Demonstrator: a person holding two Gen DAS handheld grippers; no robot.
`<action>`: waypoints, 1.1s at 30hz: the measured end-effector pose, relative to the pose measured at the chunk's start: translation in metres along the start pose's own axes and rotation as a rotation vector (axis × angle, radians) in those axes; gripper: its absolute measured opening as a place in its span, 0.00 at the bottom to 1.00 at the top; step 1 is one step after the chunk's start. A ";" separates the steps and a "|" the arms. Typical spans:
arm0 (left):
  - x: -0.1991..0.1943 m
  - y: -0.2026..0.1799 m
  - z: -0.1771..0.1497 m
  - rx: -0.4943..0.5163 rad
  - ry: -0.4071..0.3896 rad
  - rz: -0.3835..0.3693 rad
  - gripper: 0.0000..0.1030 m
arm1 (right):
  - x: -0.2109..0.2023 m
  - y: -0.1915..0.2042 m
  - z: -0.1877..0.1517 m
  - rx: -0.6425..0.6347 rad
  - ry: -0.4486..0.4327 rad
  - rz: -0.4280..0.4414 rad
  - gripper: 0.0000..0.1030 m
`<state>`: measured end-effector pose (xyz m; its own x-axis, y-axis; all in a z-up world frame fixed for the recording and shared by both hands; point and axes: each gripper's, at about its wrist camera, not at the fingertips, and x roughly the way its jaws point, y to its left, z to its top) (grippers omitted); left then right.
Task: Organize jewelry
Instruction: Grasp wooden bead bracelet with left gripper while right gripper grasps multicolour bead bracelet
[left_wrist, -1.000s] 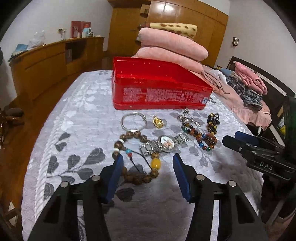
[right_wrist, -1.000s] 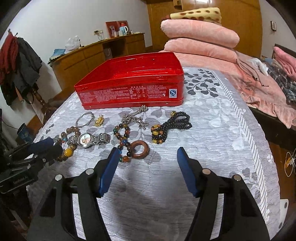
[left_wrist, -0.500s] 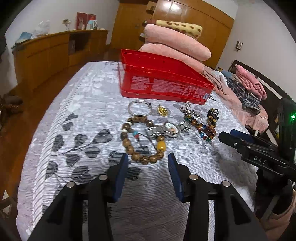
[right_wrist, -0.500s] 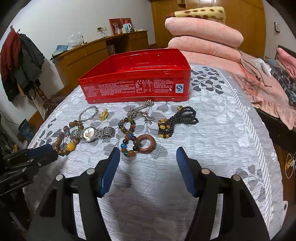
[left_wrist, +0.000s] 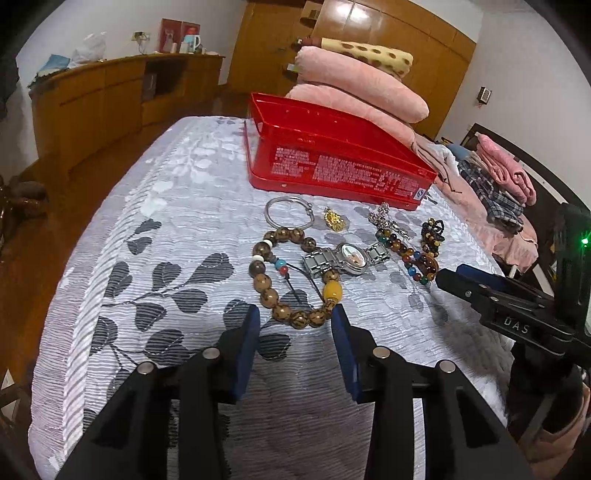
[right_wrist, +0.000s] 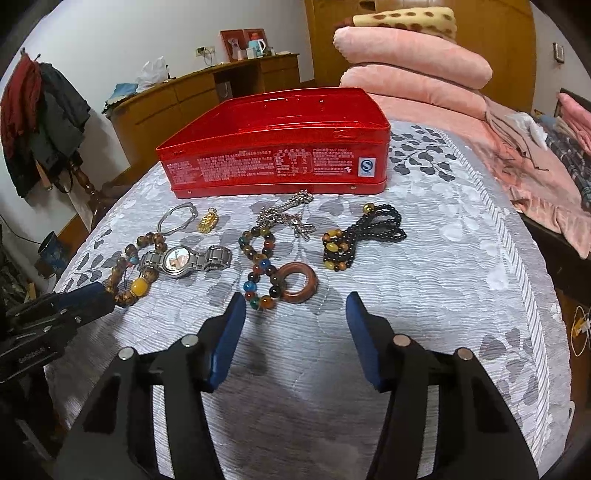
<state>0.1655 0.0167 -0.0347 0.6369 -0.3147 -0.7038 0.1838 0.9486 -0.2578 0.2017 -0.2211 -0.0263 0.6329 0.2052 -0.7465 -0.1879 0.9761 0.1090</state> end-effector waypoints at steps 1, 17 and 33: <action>0.000 0.001 0.000 -0.002 -0.001 0.000 0.39 | 0.000 0.001 0.001 -0.002 0.001 0.003 0.50; 0.002 0.004 0.005 -0.011 -0.001 -0.003 0.39 | 0.025 0.016 0.013 -0.027 0.071 0.066 0.21; 0.017 0.008 0.017 0.014 0.020 0.027 0.41 | 0.019 0.015 0.006 -0.028 0.081 0.104 0.07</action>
<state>0.1909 0.0198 -0.0377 0.6265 -0.2890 -0.7239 0.1768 0.9572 -0.2291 0.2155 -0.2019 -0.0349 0.5467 0.2972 -0.7828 -0.2706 0.9474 0.1707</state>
